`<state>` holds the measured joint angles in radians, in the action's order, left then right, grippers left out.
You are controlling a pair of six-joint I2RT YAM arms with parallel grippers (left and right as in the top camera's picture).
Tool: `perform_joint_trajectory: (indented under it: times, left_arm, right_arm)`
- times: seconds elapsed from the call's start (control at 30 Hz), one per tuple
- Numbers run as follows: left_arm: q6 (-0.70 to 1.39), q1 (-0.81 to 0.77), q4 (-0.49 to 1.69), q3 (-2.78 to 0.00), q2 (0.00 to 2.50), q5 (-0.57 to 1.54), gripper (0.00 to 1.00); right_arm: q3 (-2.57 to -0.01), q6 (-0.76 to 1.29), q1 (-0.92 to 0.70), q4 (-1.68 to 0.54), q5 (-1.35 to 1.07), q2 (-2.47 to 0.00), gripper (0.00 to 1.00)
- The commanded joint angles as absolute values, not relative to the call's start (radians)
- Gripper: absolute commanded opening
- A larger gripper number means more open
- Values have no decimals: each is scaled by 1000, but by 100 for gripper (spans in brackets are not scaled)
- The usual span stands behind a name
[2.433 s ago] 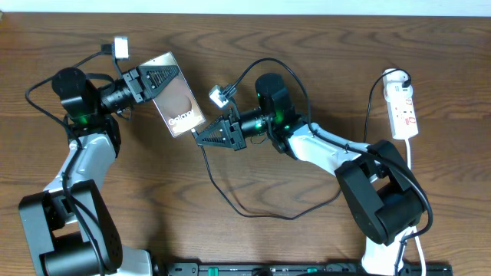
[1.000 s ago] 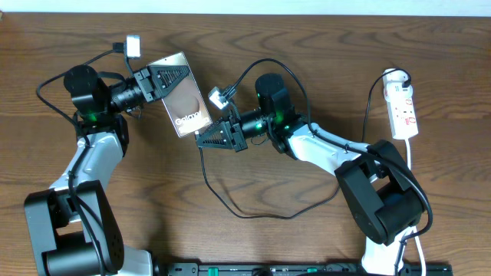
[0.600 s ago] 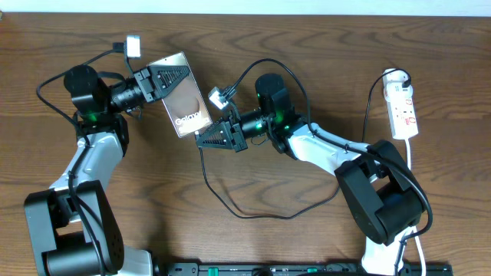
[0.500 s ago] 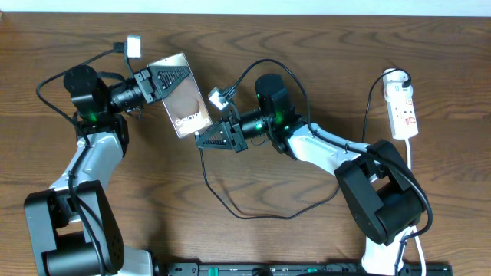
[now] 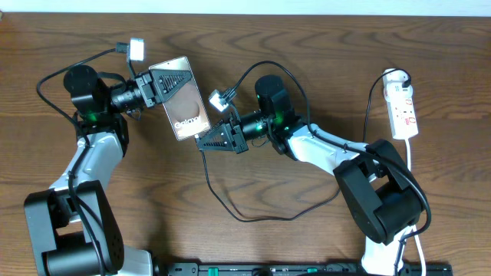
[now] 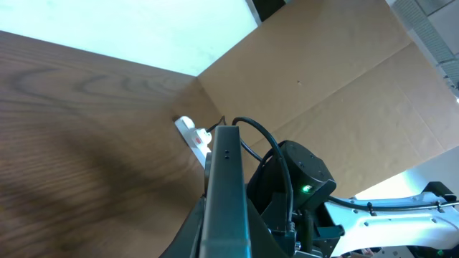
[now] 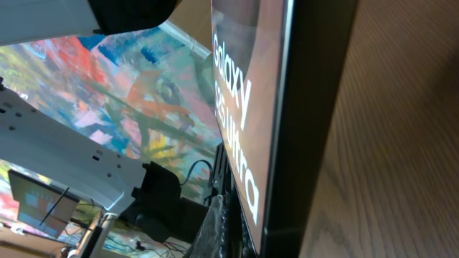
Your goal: Plug charger to phone and switch on socket
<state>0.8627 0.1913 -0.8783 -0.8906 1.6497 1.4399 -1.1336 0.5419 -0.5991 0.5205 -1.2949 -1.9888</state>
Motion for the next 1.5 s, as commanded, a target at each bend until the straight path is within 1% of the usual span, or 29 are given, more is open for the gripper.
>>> perform_joint_trajectory:
  times: [0.0,0.3,0.47,0.63,0.8,0.9,1.1,1.3,1.47]
  left_arm:
    - [843,173,-876,-884,1646,1547,7]
    - [877,173,-876,-884,1646,1476,8]
    - [877,181,-876,-884,1646,1444,8]
    - [881,221,-876,-884,1646,1428,8]
    - [896,278,-876,-884,1646,1432,7]
    - [903,309,-876,-884,1646,1449,7]
    - [902,331,-876,-884,1646,1499,7]
    - [894,331,-876,-884,1646,1499,7]
    - [894,331,-876,-884,1646,1500,8]
  right_arm:
    - [-1158,545,-590,543,-1236,-1975,1]
    - [-1158,541,-591,537,-1237,-1975,1]
    - [-1158,479,-590,440,-1236,-1975,1]
    - [-1158,423,-574,334,-1213,-1975,1]
    - [-1158,402,-547,217,-1127,-1975,1]
    - [-1158,373,-523,90,-1023,-1975,1]
    - [-1171,376,-462,-260,-645,-1975,1]
    - [-1293,336,-436,-611,-309,-1951,1]
    - [-1356,423,-455,-782,-13,-1924,1]
